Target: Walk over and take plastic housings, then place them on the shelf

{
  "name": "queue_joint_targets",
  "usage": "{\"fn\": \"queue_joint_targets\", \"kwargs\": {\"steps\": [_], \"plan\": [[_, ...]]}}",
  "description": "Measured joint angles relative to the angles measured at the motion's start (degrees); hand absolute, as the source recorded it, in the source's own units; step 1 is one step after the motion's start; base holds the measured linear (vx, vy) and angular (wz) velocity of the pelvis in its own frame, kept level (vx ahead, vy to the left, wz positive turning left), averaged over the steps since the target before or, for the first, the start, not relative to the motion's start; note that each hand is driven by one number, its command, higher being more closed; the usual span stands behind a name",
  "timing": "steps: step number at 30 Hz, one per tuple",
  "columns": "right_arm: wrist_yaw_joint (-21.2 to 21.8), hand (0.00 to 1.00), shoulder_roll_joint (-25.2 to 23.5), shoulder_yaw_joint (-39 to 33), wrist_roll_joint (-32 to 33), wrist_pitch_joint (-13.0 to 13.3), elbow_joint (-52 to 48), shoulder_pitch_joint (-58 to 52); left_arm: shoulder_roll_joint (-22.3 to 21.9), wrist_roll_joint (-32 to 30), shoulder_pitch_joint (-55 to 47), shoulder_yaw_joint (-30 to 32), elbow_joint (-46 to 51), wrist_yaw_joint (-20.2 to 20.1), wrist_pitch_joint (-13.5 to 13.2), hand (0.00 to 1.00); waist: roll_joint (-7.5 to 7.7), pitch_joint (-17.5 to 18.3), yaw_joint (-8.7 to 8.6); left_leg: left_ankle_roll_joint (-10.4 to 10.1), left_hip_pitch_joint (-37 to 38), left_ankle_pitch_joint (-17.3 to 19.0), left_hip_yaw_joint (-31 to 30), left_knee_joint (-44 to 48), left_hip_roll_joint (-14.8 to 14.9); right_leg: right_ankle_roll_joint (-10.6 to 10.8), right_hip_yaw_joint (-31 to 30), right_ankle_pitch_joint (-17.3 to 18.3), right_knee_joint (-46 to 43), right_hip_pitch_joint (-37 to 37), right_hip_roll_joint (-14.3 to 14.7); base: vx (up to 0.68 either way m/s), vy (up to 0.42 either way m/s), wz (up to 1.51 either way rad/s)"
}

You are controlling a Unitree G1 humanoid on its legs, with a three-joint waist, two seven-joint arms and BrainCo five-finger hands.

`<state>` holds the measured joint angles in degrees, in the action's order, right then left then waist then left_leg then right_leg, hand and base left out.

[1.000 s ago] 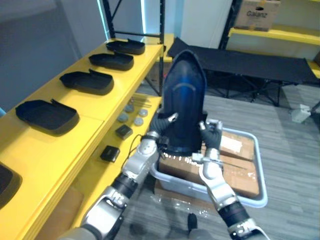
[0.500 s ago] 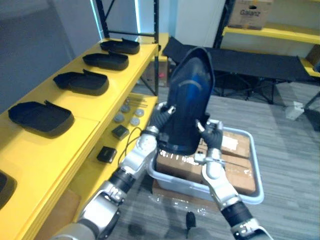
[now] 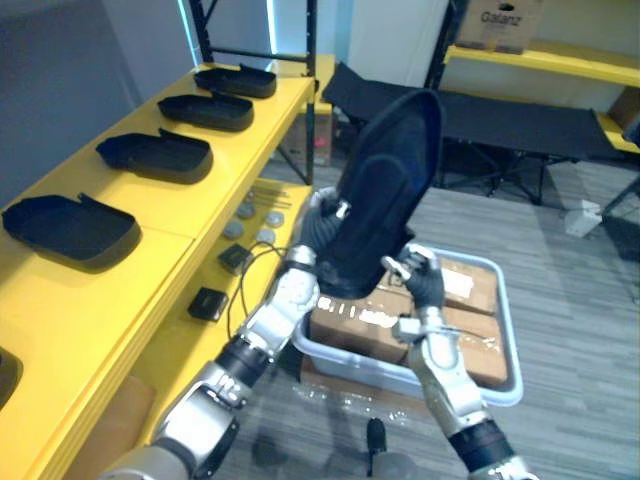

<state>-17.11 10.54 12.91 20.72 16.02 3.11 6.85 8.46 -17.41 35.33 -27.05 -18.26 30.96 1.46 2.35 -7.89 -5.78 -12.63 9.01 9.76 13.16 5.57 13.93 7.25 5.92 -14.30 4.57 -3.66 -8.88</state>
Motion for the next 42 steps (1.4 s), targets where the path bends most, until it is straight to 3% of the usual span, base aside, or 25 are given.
{"fn": "queue_joint_targets", "kwargs": {"steps": [4,12,19,24,26,29,31,32,34,38,40,42], "plan": [[-0.03,0.00,0.93,-3.81,1.08,-0.01,-1.65,-1.99,0.09,-9.00,-2.61,-0.06,-0.43,3.42,0.52,1.00,0.21,-0.12,-0.12,0.03,0.04,0.03,0.18,-0.11,-0.04,0.04,-0.26,0.05,0.00,-0.10,0.02,0.00,0.000,0.00],[2.25,0.00,2.77,-5.11,2.28,-0.04,-1.72,-5.13,0.76,-15.27,-4.04,-0.99,-6.06,4.82,4.47,1.00,0.37,-0.35,-1.64,0.41,1.03,0.70,2.15,-0.11,-0.13,-0.04,-2.04,0.22,0.01,-0.55,0.25,0.00,0.006,-0.11],[2.15,0.00,2.90,-7.55,4.03,0.03,-1.73,-6.74,1.52,-15.11,-4.13,-0.98,-10.90,7.48,4.89,1.00,0.21,-0.58,-2.05,0.18,1.02,0.81,2.98,-0.13,-0.40,0.31,-3.04,-0.02,-0.01,-1.20,0.26,0.01,0.005,-0.05],[1.91,0.00,2.89,-13.28,6.57,0.02,-1.72,-9.39,3.53,-12.33,-6.98,4.51,-11.22,10.67,4.56,1.00,0.14,-0.62,-2.90,0.21,1.14,1.01,3.24,-0.12,-0.52,0.31,-3.39,-0.01,0.00,-1.23,0.26,0.00,0.000,0.00],[3.85,0.00,2.91,-14.80,9.25,1.04,-1.66,-10.49,3.84,-9.04,-8.04,7.10,-11.22,11.57,4.49,1.00,0.00,-0.71,-3.02,0.23,1.20,1.04,3.34,-0.10,-0.56,0.30,-3.53,0.00,0.00,-1.23,0.25,0.00,0.000,0.00],[12.35,0.00,2.89,-16.72,15.43,6.51,-2.46,-12.03,4.11,-5.31,-10.16,12.15,-11.20,11.92,3.81,1.00,-0.35,-0.93,-3.17,0.26,1.26,1.07,3.42,-0.07,-0.55,-0.08,-3.64,0.26,0.01,-1.23,0.25,0.00,0.000,0.00],[19.01,0.00,2.89,-20.37,21.15,9.36,-4.76,-12.68,4.26,-2.75,-11.45,17.16,-11.21,12.43,1.47,1.00,-0.59,-1.28,-3.19,0.36,1.43,1.14,3.69,-0.08,-0.57,-0.11,-3.91,0.30,0.01,-1.23,0.27,-0.02,-0.002,-0.04],[20.23,0.00,2.89,-21.39,22.38,10.01,-5.04,-12.72,4.34,-2.65,-11.64,18.45,-11.21,12.84,0.82,1.00,-0.61,-1.31,-3.19,0.39,1.48,1.15,3.75,-0.09,-0.57,-0.11,-3.95,0.30,0.01,-1.23,0.28,-0.01,0.001,-0.06],[23.71,0.00,2.80,-25.20,26.45,10.75,-5.13,-12.88,4.92,1.33,-11.93,22.77,-11.07,13.57,-3.07,1.00,-0.71,-1.36,-3.12,0.32,1.91,1.16,4.25,-0.18,-0.62,-0.10,-4.30,0.30,0.00,-1.22,0.34,0.00,0.006,-0.08],[25.91,0.00,1.41,-26.26,26.72,10.54,-5.05,-13.19,4.42,8.36,-13.08,24.95,-5.52,13.66,-9.37,1.00,-1.09,-1.59,-3.00,0.35,1.75,1.14,3.84,-0.30,-0.85,0.03,-3.84,0.38,-0.01,-1.12,0.07,0.01,0.005,0.04],[26.00,0.00,-0.43,-26.20,25.97,10.51,-4.94,-13.23,2.70,10.45,-15.34,24.80,2.31,13.08,-11.72,1.00,-1.53,-1.65,-2.93,0.37,0.80,1.10,2.17,-0.13,-0.81,0.27,-2.18,0.46,-0.02,-0.79,-0.24,0.03,-0.006,0.37],[25.71,0.00,-1.19,-25.36,24.88,9.96,-4.70,-13.10,0.30,10.90,-19.16,24.75,11.68,12.01,-13.98,1.00,-2.56,-1.54,-1.79,0.39,0.07,1.04,0.26,-0.04,-0.67,0.79,-0.22,0.85,-0.03,0.02,-0.55,0.05,-0.004,0.50]]}}
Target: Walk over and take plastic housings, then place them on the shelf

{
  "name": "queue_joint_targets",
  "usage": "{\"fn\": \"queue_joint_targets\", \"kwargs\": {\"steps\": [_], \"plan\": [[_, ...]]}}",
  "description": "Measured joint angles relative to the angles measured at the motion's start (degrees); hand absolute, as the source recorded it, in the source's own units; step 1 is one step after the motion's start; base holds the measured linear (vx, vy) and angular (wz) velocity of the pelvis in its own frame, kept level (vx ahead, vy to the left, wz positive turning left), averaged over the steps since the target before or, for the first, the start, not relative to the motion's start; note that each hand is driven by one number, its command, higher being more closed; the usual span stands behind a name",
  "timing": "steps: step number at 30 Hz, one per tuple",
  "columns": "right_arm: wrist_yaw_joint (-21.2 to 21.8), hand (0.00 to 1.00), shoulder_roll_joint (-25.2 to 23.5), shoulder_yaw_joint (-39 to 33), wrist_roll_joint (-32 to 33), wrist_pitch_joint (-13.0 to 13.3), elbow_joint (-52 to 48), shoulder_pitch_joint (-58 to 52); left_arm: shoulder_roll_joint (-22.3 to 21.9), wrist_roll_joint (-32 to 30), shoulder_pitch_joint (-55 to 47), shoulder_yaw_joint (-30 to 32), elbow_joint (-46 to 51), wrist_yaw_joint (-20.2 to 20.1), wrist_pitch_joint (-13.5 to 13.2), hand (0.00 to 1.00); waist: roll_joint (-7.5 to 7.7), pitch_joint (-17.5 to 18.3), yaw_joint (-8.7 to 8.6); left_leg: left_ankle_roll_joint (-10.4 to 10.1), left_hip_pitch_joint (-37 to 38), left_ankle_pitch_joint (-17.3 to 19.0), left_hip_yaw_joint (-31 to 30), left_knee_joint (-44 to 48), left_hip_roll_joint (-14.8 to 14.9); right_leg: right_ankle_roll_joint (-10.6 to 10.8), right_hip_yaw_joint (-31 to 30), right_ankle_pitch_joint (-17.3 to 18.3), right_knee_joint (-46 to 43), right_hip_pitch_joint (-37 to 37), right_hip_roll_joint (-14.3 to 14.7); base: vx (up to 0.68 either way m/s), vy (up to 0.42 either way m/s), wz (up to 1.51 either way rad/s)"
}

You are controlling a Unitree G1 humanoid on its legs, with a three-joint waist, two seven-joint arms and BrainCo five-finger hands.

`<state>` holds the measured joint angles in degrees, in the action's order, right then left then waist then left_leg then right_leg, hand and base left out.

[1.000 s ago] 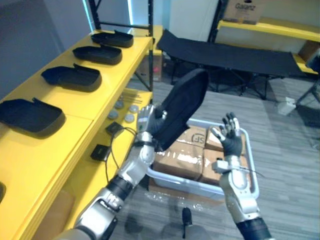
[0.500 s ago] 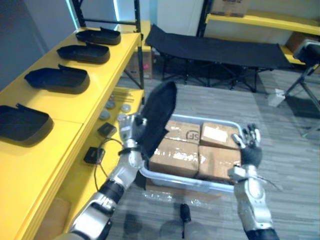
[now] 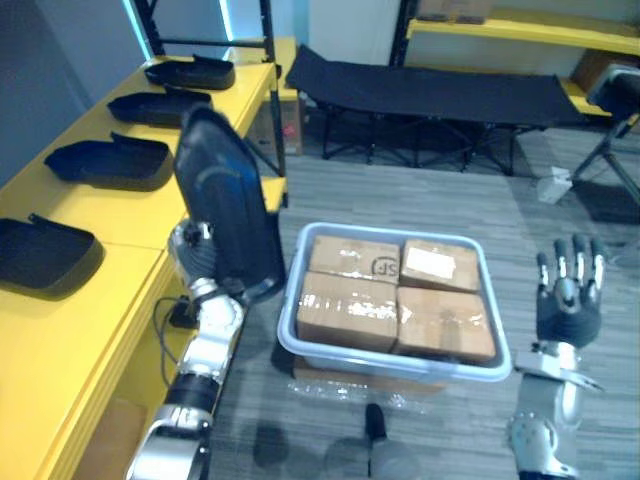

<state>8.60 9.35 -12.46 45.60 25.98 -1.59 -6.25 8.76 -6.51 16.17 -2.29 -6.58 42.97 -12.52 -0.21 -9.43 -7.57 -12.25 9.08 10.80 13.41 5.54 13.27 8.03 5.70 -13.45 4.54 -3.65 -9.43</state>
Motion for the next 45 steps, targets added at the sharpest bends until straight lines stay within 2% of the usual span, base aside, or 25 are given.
{"fn": "queue_joint_targets", "kwargs": {"steps": [3,5,7,10,14,16,21,25,27,28,29,31,32,34,38,39,41,43,44,45], "plan": [[-1.94,0.00,0.00,2.73,-4.44,-0.07,0.77,1.27,-0.52,2.16,-6.36,0.85,11.21,-4.61,-0.76,1.00,-1.68,0.17,2.43,0.20,-1.25,-0.41,-3.46,0.09,-0.08,0.17,3.67,0.23,-0.01,1.42,-0.78,0.04,-0.006,0.56],[-3.86,0.00,-0.06,4.87,-5.91,-0.09,1.36,2.98,-0.50,3.14,-11.17,3.90,16.46,-7.62,-0.78,1.00,-2.21,0.38,4.07,0.35,-1.75,-0.65,-5.39,0.24,-0.14,0.48,5.72,0.71,-0.01,2.69,-1.22,0.01,-0.016,0.53],[-5.29,0.00,-0.42,6.91,-6.02,-0.08,2.23,6.05,-0.25,4.56,-17.28,9.97,21.42,-9.60,-0.79,1.00,-2.51,0.60,6.67,0.53,-3.27,-0.79,-8.48,1.18,-0.33,0.72,8.55,1.16,0.00,4.04,-1.78,-0.02,-0.014,0.59],[-7.40,0.00,-0.63,10.68,-9.03,-0.08,2.46,8.62,-0.32,6.30,-24.65,17.76,24.91,-10.18,-0.81,1.00,-2.62,1.47,10.20,0.97,-5.11,-1.22,-11.91,1.19,-0.43,1.09,11.89,1.93,0.02,4.97,-2.18,-0.02,-0.020,0.56],[-9.02,0.00,-0.69,15.39,-11.47,-0.73,2.65,12.58,-1.18,6.34,-31.23,22.83,26.81,-10.11,-0.90,1.00,-3.03,1.83,14.60,1.18,-7.41,-2.27,-16.27,1.18,-1.22,1.33,16.16,2.48,0.01,6.11,-3.02,0.01,-0.011,0.62],[-9.32,0.00,-0.66,17.50,-12.80,-1.38,4.47,15.43,-3.79,6.12,-34.64,25.17,28.16,-10.01,-1.33,1.00,-3.34,1.96,16.81,1.26,-8.40,-3.02,-19.54,1.03,-2.27,1.67,19.48,2.86,0.00,7.76,-3.91,0.03,0.007,0.70],[-9.95,0.00,-0.76,21.21,-14.62,-2.55,9.11,19.19,-6.25,6.16,-39.07,31.05,29.26,-10.10,-2.23,1.00,-3.47,2.57,21.03,1.31,-9.48,-3.64,-25.02,0.87,-3.22,2.31,25.36,4.27,0.00,10.95,-4.45,0.05,-0.008,0.63],[-9.89,0.00,-0.79,22.21,-14.85,-2.99,11.08,20.50,-10.25,6.80,-43.68,35.44,29.95,-10.59,-3.60,1.00,-3.34,3.36,24.17,1.40,-10.25,-3.81,-28.44,1.00,-4.60,2.93,29.07,5.32,-0.02,12.93,-5.27,0.06,-0.003,0.45],[-9.93,0.00,-0.92,22.14,-14.80,-3.62,12.21,20.48,-10.50,8.60,-45.30,35.97,29.97,-11.00,-4.31,1.00,-2.94,3.62,24.37,2.01,-10.87,-4.27,-28.92,1.05,-5.35,2.87,31.63,6.00,-0.03,14.62,-5.82,0.08,-0.010,0.75],[-10.01,0.00,-1.10,21.71,-14.82,-3.74,12.24,20.04,-10.43,8.99,-45.57,36.03,29.98,-11.89,-4.76,1.00,-2.21,4.04,23.81,3.44,-13.08,-5.34,-27.43,2.20,-6.38,3.00,34.94,7.09,-0.05,16.00,-6.36,0.09,-0.035,1.03],[-10.17,0.00,-1.24,21.15,-14.87,-3.74,12.33,19.68,-10.44,8.99,-44.96,35.89,29.98,-12.73,-4.97,1.00,-1.71,4.16,23.38,4.42,-14.31,-6.16,-24.87,3.02,-6.56,2.85,36.99,7.47,-0.32,16.73,-6.69,0.08,-0.052,1.56],[-11.80,0.00,-0.98,18.61,-16.07,-3.81,12.59,18.85,-10.45,9.14,-42.71,35.70,30.04,-16.39,-6.15,1.00,-0.94,3.56,22.93,4.63,-16.51,-9.42,-16.59,4.81,-6.51,1.69,42.76,8.64,-2.74,19.45,-7.16,0.04,-0.035,1.55],[-12.26,0.00,-0.98,18.07,-16.43,-3.82,12.60,18.48,-10.41,9.35,-42.38,35.66,30.21,-17.21,-6.18,1.00,-0.74,3.30,22.84,4.94,-16.51,-10.03,-14.94,4.59,-6.53,1.72,43.60,9.07,-3.24,20.21,-7.23,0.03,-0.013,1.31],[-13.50,0.00,-0.96,17.65,-19.07,-3.81,12.58,17.80,-10.46,12.25,-42.67,35.58,30.28,-19.83,-6.40,1.00,0.03,2.91,23.63,4.42,-15.84,-12.53,-15.20,1.24,-7.28,2.03,44.78,11.35,-4.53,21.41,-7.54,0.01,-0.014,0.79],[-12.20,0.00,-0.95,17.53,-20.58,-3.79,12.53,17.42,-10.56,15.01,-43.49,35.42,30.25,-21.80,-6.58,1.00,-0.16,2.15,23.73,4.00,-15.07,-15.30,-16.29,-3.04,-7.08,2.56,44.30,14.01,-6.77,20.69,-7.53,-0.03,-0.017,0.25],[-12.27,0.00,-0.97,17.29,-20.61,-3.79,12.20,17.38,-10.51,15.38,-43.01,35.41,30.25,-22.17,-7.21,1.00,-0.02,1.61,23.30,4.01,-15.04,-15.57,-16.47,-3.36,-6.96,2.55,43.23,15.09,-7.56,20.29,-7.53,-0.03,-0.003,0.07],[-12.74,0.00,-1.10,15.95,-20.76,-3.77,10.78,16.84,-9.46,15.55,-41.54,35.12,30.24,-23.86,-8.41,1.00,0.42,0.09,21.99,4.36,-15.23,-15.84,-17.76,-3.57,-7.25,1.81,34.88,19.82,-11.02,17.97,-6.89,-0.04,0.005,0.27],[-13.95,0.00,-1.33,14.64,-21.12,-3.72,9.58,15.11,-7.44,15.68,-39.64,34.65,30.16,-25.22,-8.65,1.00,1.40,-0.57,20.33,4.51,-15.22,-16.72,-19.54,-4.79,-7.92,-0.07,27.72,23.73,-13.39,16.00,-5.85,-0.01,0.004,0.58],[-14.40,0.00,-1.97,13.17,-21.15,-3.54,8.15,12.84,-5.23,15.66,-37.55,33.86,30.08,-25.89,-8.66,1.00,2.56,-0.56,19.11,4.07,-15.19,-18.20,-21.10,-6.87,-8.53,-1.67,23.28,26.00,-14.96,14.69,-5.03,0.04,-0.002,0.62],[-14.55,0.00,-2.26,12.46,-21.17,-3.38,7.52,11.91,-4.39,15.66,-36.70,33.06,30.02,-25.92,-8.65,1.00,2.92,-0.55,18.96,4.02,-15.16,-18.74,-21.46,-7.58,-8.69,-2.02,21.91,26.27,-15.33,14.43,-4.85,0.08,0.004,0.68]]}}
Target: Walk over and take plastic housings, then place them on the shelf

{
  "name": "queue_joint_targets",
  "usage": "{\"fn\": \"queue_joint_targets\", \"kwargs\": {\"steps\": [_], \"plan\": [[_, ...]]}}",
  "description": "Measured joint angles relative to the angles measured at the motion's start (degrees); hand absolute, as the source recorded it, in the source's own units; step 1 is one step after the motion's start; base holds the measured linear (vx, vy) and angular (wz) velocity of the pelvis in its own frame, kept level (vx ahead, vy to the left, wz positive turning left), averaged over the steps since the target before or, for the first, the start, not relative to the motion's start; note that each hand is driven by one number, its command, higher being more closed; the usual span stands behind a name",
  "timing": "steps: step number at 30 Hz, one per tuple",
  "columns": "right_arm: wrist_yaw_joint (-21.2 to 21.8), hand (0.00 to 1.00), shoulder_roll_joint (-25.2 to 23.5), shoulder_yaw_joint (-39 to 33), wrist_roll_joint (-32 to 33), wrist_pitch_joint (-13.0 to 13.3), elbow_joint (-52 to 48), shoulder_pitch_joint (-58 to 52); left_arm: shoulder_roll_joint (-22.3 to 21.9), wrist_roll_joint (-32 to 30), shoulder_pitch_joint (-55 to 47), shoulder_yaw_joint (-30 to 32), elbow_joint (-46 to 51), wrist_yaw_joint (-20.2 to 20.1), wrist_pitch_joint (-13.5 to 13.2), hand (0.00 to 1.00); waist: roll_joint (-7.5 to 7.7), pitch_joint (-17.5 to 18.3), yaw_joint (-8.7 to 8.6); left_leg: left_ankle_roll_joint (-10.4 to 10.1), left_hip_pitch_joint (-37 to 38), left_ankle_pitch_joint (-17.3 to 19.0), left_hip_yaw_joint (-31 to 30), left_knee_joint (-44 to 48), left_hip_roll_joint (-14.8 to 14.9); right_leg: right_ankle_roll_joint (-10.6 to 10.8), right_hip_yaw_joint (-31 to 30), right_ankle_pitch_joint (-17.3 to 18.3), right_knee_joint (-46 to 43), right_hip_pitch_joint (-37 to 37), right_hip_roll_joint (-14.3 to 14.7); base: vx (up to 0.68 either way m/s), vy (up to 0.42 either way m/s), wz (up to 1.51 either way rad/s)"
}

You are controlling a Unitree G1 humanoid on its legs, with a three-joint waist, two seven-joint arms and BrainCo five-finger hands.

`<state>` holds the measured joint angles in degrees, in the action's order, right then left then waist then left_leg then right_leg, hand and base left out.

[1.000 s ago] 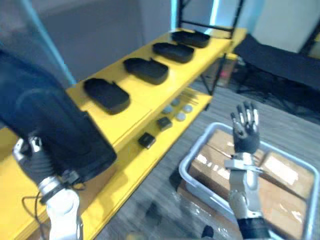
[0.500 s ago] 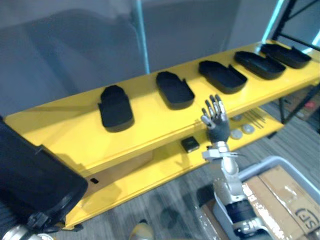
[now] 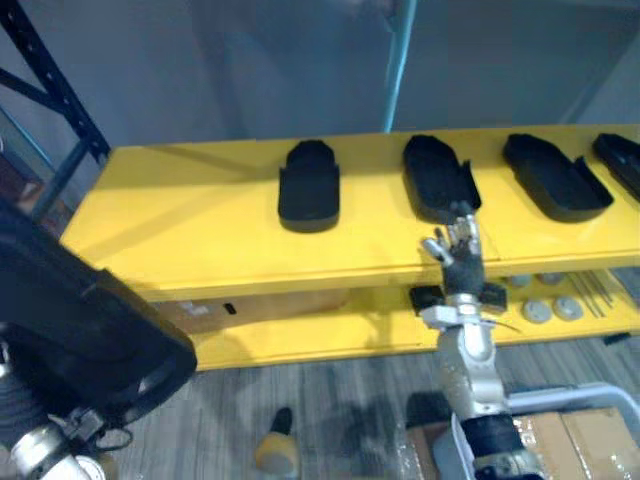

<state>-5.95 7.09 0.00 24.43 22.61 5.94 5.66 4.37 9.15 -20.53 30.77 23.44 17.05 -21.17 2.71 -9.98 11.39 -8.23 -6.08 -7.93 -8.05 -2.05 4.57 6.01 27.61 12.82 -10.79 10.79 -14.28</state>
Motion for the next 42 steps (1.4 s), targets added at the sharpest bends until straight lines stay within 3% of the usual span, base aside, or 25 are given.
{"fn": "queue_joint_targets", "kwargs": {"steps": [2,5,8,11,13,16,21,22,25,28,30,31,33,34,35,36,37,39,40,41,42], "plan": [[0.02,0.00,-0.33,-2.77,-0.52,0.25,-1.39,-3.01,2.06,-0.04,3.20,-2.74,-0.04,-0.48,0.06,1.00,0.67,-0.36,-1.92,-0.34,-0.20,-1.72,-2.78,-1.85,-0.74,1.10,-5.52,-1.11,-0.24,0.26,0.95,0.08,0.023,0.65],[2.04,0.00,-0.38,-4.59,-0.41,0.25,-1.80,-3.57,2.72,-0.19,4.50,-3.59,-0.17,-0.26,0.17,1.00,0.88,-0.47,-2.57,-0.26,-0.19,-1.79,-2.65,-2.00,-0.62,1.11,-5.95,-1.11,0.36,0.38,1.22,0.04,-0.015,0.10],[6.38,0.00,-0.33,-7.39,0.63,0.25,-2.92,-4.83,2.67,-0.27,4.72,-5.69,-0.42,0.16,0.47,1.00,0.16,-0.91,-2.91,-0.20,-0.12,-1.83,-2.23,-1.04,-0.34,1.12,-6.25,-1.08,1.33,1.17,1.70,-0.02,-0.022,-0.06],[9.49,0.00,-0.15,-9.95,0.89,0.11,-2.98,-5.46,1.89,-0.68,4.73,-7.06,-0.48,0.28,1.03,1.00,-1.49,-1.94,-3.45,-0.20,0.01,-1.83,-1.85,0.88,0.80,0.93,-7.49,-0.79,1.70,2.17,3.23,-0.11,-0.027,-0.04],[11.29,0.00,0.00,-10.17,1.86,0.05,-3.22,-5.94,1.71,-0.70,3.80,-7.13,-1.70,0.34,1.34,1.00,-3.12,-2.78,-4.99,-0.18,0.38,-1.82,-0.97,1.96,1.96,1.71,-7.67,0.27,1.90,3.18,4.37,-0.16,-0.028,0.06],[13.42,0.00,0.01,-10.17,2.03,-0.07,-3.24,-7.61,1.68,-0.81,1.87,-6.91,-2.28,0.34,1.37,1.00,-3.85,-2.94,-5.80,0.96,0.43,-1.13,-0.31,2.63,2.88,1.73,-7.77,1.27,0.73,3.21,5.19,-0.13,-0.009,0.04],[14.74,0.00,-0.02,-9.98,2.03,-0.13,-4.01,-7.86,1.61,-0.79,1.41,-4.89,-2.28,0.23,1.23,1.00,-2.89,-2.65,-5.61,1.20,0.47,-0.88,4.95,2.62,1.81,2.54,-8.06,2.09,0.14,3.15,2.62,0.01,0.065,0.03],[14.70,0.00,-0.09,-9.98,2.02,-0.14,-4.03,-7.60,1.62,-0.72,1.48,-3.77,-2.26,0.20,1.19,1.00,-2.31,-2.31,-5.55,1.20,0.41,-0.88,5.60,2.62,0.82,2.64,-8.10,2.17,0.18,3.13,1.57,0.14,0.101,0.11],[13.08,0.00,-0.47,-10.24,1.76,-0.12,-4.04,-7.04,1.69,-0.52,3.42,-1.33,-1.63,-0.19,1.11,1.00,0.92,-1.44,-5.35,2.65,0.02,0.65,6.82,2.99,-3.60,0.34,-7.49,2.37,-0.65,3.31,-2.67,0.20,0.084,0.16],[10.51,0.00,-0.59,-10.13,1.59,-0.10,-4.05,-6.56,2.53,-0.71,5.51,-2.24,-1.48,-1.11,0.53,1.00,-0.11,-1.46,-5.81,3.44,0.06,1.98,4.87,3.38,-3.16,-3.39,-9.28,-3.39,-17.25,-4.40,-3.92,0.07,0.111,0.32],[9.31,0.00,-0.69,-10.86,1.15,-0.05,-4.19,-6.37,4.79,-0.71,7.05,-3.02,-0.86,-1.23,0.33,1.00,0.21,-1.60,-6.19,4.56,1.91,2.39,3.49,2.34,-2.65,-3.30,-11.07,-11.76,-27.07,-8.95,-4.73,0.05,0.143,0.35],[8.87,0.00,-0.82,-11.64,0.26,0.01,-4.26,-6.26,5.45,-0.65,8.48,-3.32,-0.89,-0.96,0.33,1.00,-0.34,-1.86,-6.75,5.19,2.52,2.72,2.07,2.03,-1.44,-2.60,-11.88,-5.52,-27.45,-9.64,-3.33,0.09,0.094,0.41],[8.43,0.00,-0.75,-12.78,-0.54,0.05,-5.58,-5.67,5.33,-0.67,10.61,-3.62,-1.11,-0.49,0.47,1.00,-0.54,-1.98,-7.81,4.94,2.76,2.56,0.46,1.93,-0.09,-2.27,-12.53,0.74,-22.72,-10.40,0.46,0.16,0.028,0.42],[8.39,0.00,-0.71,-14.18,-0.53,0.13,-6.78,-5.71,5.36,-0.69,11.89,-4.48,-1.67,-0.43,0.54,1.00,-0.40,-1.93,-8.07,4.93,2.87,2.57,0.20,1.81,0.11,-1.76,-13.74,1.23,-17.76,-10.87,2.64,0.15,0.005,0.43],[8.36,0.00,-0.67,-14.95,-0.52,0.23,-7.33,-5.80,5.35,-0.68,12.46,-4.93,-2.11,-0.43,0.60,1.00,-0.27,-1.89,-8.41,4.93,2.86,2.57,-0.10,1.77,-0.18,-1.61,-13.90,1.02,-15.21,-10.82,3.42,0.12,-0.033,0.44],[8.31,0.00,-0.50,-15.81,-0.50,0.74,-7.85,-5.62,5.43,-0.69,12.89,-5.22,-2.28,-0.53,0.84,1.00,0.76,-1.76,-9.01,4.88,2.93,2.61,-0.51,1.69,-1.60,-2.16,-14.00,-2.29,-10.78,-10.88,4.11,0.09,-0.088,0.46],[8.33,0.00,0.08,-16.48,-0.49,1.39,-7.81,-5.52,5.25,-0.83,13.22,-5.40,-2.34,-0.72,0.90,1.00,2.36,-1.38,-9.03,4.23,3.12,3.12,-0.67,1.50,-3.37,-1.56,-13.48,-3.61,-9.12,-10.48,3.03,0.08,-0.116,0.31],[8.34,0.00,1.25,-17.15,-0.37,1.40,-7.78,-5.19,4.96,-1.30,13.16,-6.14,-2.14,-0.84,1.19,1.00,1.59,-1.56,-8.23,3.87,2.71,3.52,0.10,1.69,-3.33,-0.58,-14.28,-2.95,-4.00,-8.50,3.76,0.02,-0.138,-0.11],[8.45,0.00,2.40,-17.17,-0.38,1.35,-7.63,-4.70,4.48,-2.26,13.24,-6.30,-2.04,-0.90,1.32,1.00,0.30,-1.84,-7.55,3.68,2.09,3.59,0.80,2.10,-2.98,0.69,-14.29,-3.62,-0.24,-7.50,4.71,-0.02,-0.165,-0.18],[8.43,0.00,3.29,-17.41,-0.33,1.32,-7.57,-4.62,3.84,-2.98,13.24,-7.05,-1.99,-0.97,1.57,1.00,-1.07,-1.67,-7.75,3.67,1.38,3.59,1.00,2.61,-2.23,0.31,-14.05,-4.60,1.85,-6.79,5.80,-0.02,-0.136,-0.11],[8.48,0.00,3.47,-17.61,-0.22,1.31,-7.57,-4.60,3.80,-3.29,13.22,-7.40,-1.95,-1.24,1.76,1.00,-1.44,-1.48,-7.81,3.67,1.41,3.58,1.12,2.62,-1.92,0.09,-14.03,-4.88,2.42,-6.52,6.21,0.01,-0.107,0.00]]}}
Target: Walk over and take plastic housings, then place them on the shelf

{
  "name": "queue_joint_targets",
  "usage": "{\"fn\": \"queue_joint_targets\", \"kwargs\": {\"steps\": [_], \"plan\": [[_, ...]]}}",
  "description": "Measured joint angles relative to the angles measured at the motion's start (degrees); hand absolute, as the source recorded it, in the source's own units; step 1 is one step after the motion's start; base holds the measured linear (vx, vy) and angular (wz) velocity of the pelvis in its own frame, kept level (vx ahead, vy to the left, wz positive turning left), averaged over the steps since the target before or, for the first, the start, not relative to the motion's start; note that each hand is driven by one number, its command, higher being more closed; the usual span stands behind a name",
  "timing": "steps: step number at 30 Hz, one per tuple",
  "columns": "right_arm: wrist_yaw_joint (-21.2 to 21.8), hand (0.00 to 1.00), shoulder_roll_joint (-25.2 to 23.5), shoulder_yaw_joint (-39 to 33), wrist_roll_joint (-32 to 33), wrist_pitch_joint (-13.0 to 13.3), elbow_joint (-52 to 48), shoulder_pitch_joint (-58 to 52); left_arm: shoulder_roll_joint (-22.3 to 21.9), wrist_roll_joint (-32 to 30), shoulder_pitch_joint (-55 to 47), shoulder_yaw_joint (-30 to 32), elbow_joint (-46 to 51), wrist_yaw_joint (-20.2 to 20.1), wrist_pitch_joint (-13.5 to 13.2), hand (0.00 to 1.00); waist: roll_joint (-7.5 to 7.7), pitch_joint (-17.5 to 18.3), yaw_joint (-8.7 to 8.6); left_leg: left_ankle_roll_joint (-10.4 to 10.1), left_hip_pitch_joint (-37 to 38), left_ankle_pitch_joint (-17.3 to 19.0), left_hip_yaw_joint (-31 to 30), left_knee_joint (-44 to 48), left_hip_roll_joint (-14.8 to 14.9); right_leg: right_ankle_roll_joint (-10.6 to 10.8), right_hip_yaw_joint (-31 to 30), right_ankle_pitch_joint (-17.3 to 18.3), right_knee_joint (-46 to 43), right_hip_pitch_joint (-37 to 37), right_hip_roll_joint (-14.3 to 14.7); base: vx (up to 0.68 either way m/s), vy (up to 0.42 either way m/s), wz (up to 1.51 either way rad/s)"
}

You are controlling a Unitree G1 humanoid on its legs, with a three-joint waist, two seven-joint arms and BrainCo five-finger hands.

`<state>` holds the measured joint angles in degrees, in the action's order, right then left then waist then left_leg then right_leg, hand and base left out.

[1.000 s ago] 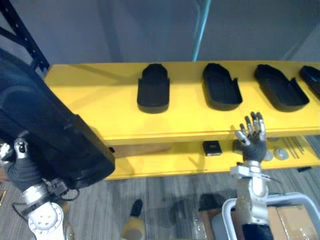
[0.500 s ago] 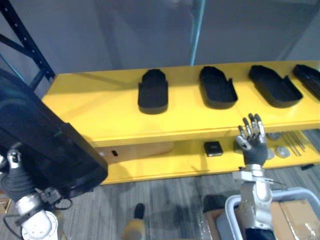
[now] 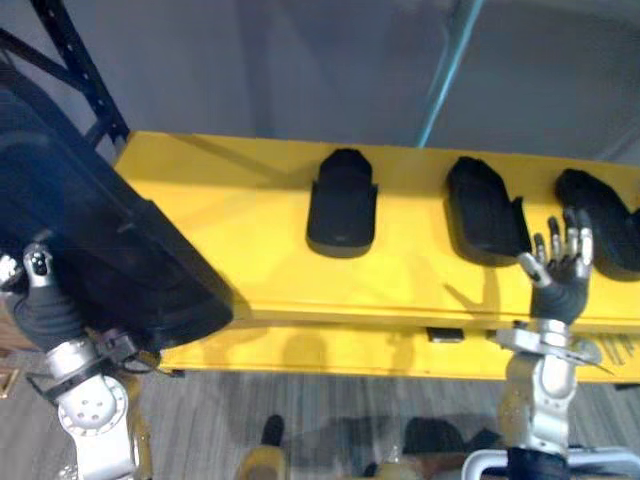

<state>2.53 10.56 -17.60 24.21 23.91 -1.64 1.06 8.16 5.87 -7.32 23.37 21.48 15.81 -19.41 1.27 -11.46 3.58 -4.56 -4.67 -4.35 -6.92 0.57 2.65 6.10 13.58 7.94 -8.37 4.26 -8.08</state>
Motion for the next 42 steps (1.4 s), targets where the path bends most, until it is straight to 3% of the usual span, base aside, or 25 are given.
{"fn": "queue_joint_targets", "kwargs": {"steps": [6,10,13,15,17,18,19,21,23,25,27,32,35,41,42], "plan": [[2.93,0.00,0.13,-1.59,3.70,0.08,-0.31,3.63,-0.85,-1.49,-1.38,0.11,1.09,1.93,0.78,1.00,-0.48,0.24,-0.23,-0.11,1.71,-0.07,3.15,0.36,2.40,-1.32,-1.07,-0.86,2.05,1.92,2.32,0.00,-0.058,-0.12],[3.24,0.00,-0.46,1.68,4.10,1.59,-1.92,4.08,-4.51,-2.49,-4.40,-0.07,1.08,2.18,1.31,1.00,-2.42,-0.23,-0.84,-0.27,1.03,-0.15,5.24,1.04,2.99,-1.81,2.15,-0.82,2.33,3.89,2.97,-0.05,-0.002,0.29],[0.92,0.00,-0.71,1.96,2.65,2.83,-2.52,4.02,-4.70,-2.43,-5.91,-0.02,1.09,1.85,1.26,1.00,-4.09,-0.02,-0.89,2.85,0.41,2.08,15.20,0.54,5.72,-2.15,8.16,-0.62,3.04,5.91,2.91,-0.04,-0.062,1.00],[-0.32,0.00,-0.23,1.76,1.81,3.39,-2.29,4.08,-4.68,-2.26,-6.57,0.39,1.09,1.51,1.11,1.00,-4.08,0.49,-0.29,5.73,-1.85,4.33,18.55,2.29,5.87,-2.48,11.54,-0.43,3.89,5.50,1.21,-0.05,-0.039,0.94],[-0.89,0.00,0.68,1.62,1.80,3.59,-1.73,4.79,-4.74,-1.69,-7.79,0.72,1.15,1.40,1.02,1.00,-6.18,1.36,0.77,8.20,-4.19,2.97,19.82,8.94,6.69,-2.40,13.16,0.53,0.80,4.48,1.27,0.04,0.002,0.70],[-1.37,0.00,1.18,1.31,1.90,3.93,-1.56,4.84,-4.45,-1.28,-9.27,0.65,1.36,0.98,1.03,1.00,-7.26,2.05,0.38,4.71,-4.37,-0.38,19.35,9.33,6.42,-2.05,13.05,3.31,-3.34,3.37,0.71,0.02,0.036,0.78],[-1.43,0.00,1.14,0.93,1.91,4.34,-1.19,4.87,-4.28,-1.20,-10.04,0.54,1.70,0.19,0.95,1.00,-6.94,2.69,0.06,3.53,-3.41,-2.54,18.16,5.72,5.36,-3.79,12.18,5.79,-4.54,2.62,0.47,-0.03,0.042,0.86],[-1.44,0.00,0.55,0.03,1.99,5.06,-1.16,4.76,-4.27,-1.21,-11.27,0.89,1.79,-1.18,0.74,1.00,-6.35,3.65,0.26,3.73,-1.95,-6.34,15.78,-1.42,4.20,-3.74,13.25,6.09,-3.69,2.19,0.23,-0.04,-0.035,0.60],[-1.68,0.00,-1.64,-0.30,1.96,5.07,-1.00,4.83,-4.34,-1.16,-12.88,2.05,1.81,-2.04,0.66,1.00,-5.23,4.04,0.94,4.32,-0.66,-4.90,15.92,-2.10,3.58,-3.07,13.43,5.73,-3.75,1.90,-0.40,0.02,-0.052,0.14],[-3.23,0.00,-2.51,-0.30,1.87,5.01,-1.01,4.37,-4.36,-1.21,-13.11,2.44,1.87,-3.36,0.64,1.00,-5.55,4.69,0.50,1.90,0.96,-6.18,16.77,-5.19,2.73,-1.33,13.16,4.59,-3.64,1.90,-0.67,0.07,0.035,-0.01],[-4.74,0.00,-2.71,-0.28,1.40,4.97,-1.07,4.34,-4.35,-1.26,-12.96,2.27,2.11,-3.94,0.62,1.00,-5.88,5.00,0.18,1.43,0.92,-6.05,16.89,-5.19,2.21,-0.77,12.91,3.83,-3.04,2.03,-1.10,0.07,0.074,-0.03],[-9.54,0.00,-5.85,-0.39,-2.21,4.82,-1.50,2.98,-3.84,-1.59,-12.15,2.33,2.13,-5.95,0.95,1.00,-4.14,4.78,-1.19,1.67,1.60,-5.33,18.80,-5.28,1.12,0.40,10.92,1.38,0.03,2.97,-1.81,0.04,0.075,-0.14],[-11.01,0.00,-6.19,-0.87,-3.68,4.81,-2.60,0.44,-3.47,-1.99,-11.78,2.43,2.13,-6.61,1.32,1.00,-4.16,4.78,-1.39,1.89,2.11,-5.04,19.83,-5.59,0.94,0.54,9.78,1.21,0.27,2.82,-2.00,-0.04,0.040,-0.20],[-12.74,0.00,-6.07,-5.90,-4.98,4.14,-3.66,-3.40,2.08,-2.90,-8.78,3.35,-0.86,-7.33,6.59,1.00,-4.72,4.89,-3.34,1.90,2.18,-4.99,21.79,-5.65,1.79,-0.35,7.90,-0.03,2.59,2.45,-0.85,-0.04,0.017,-0.17],[-12.83,0.00,-5.78,-7.03,-4.98,3.35,-4.55,-3.89,3.67,-4.34,-7.20,3.71,-3.10,-7.28,8.43,1.00,-4.96,5.06,-3.83,1.87,1.73,-5.02,22.03,-5.65,2.11,-0.52,7.38,-0.52,3.13,1.94,-0.77,-0.02,-0.003,-0.26]]}}
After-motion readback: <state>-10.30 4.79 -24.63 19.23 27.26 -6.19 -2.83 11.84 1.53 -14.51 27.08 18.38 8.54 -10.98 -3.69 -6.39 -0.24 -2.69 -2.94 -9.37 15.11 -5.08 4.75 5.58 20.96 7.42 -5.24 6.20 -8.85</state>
